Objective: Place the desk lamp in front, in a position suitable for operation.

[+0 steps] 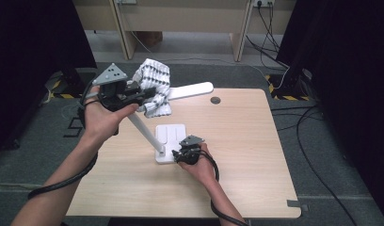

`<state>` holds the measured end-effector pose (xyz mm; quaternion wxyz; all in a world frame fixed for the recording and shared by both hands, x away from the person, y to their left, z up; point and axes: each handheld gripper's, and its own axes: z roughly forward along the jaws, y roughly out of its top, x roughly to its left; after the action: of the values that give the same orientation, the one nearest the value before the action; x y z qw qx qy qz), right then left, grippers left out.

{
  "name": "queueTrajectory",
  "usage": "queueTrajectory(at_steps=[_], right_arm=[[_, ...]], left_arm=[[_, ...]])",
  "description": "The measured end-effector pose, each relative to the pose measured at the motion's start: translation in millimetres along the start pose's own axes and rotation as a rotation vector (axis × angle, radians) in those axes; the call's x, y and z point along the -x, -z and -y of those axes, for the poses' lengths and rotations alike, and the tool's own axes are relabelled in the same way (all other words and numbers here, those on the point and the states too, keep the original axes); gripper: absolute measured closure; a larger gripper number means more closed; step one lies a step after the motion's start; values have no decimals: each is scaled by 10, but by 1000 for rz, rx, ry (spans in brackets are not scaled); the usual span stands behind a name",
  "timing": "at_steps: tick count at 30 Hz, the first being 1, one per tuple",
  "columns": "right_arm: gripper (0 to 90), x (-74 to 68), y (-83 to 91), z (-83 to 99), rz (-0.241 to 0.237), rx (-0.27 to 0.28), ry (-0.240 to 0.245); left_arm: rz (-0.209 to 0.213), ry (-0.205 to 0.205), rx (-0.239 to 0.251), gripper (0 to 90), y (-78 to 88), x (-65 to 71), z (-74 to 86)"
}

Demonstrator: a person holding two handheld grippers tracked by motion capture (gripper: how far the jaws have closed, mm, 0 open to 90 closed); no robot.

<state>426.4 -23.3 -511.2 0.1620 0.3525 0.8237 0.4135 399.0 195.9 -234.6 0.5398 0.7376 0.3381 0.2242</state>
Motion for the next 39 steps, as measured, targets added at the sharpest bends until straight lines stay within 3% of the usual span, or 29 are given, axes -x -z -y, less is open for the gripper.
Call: queueTrajectory(at_steps=[39], right_arm=[[515, 14, -2, 10, -9, 10, 8]], left_arm=[[74, -5, -12, 785, -425, 264, -225]])
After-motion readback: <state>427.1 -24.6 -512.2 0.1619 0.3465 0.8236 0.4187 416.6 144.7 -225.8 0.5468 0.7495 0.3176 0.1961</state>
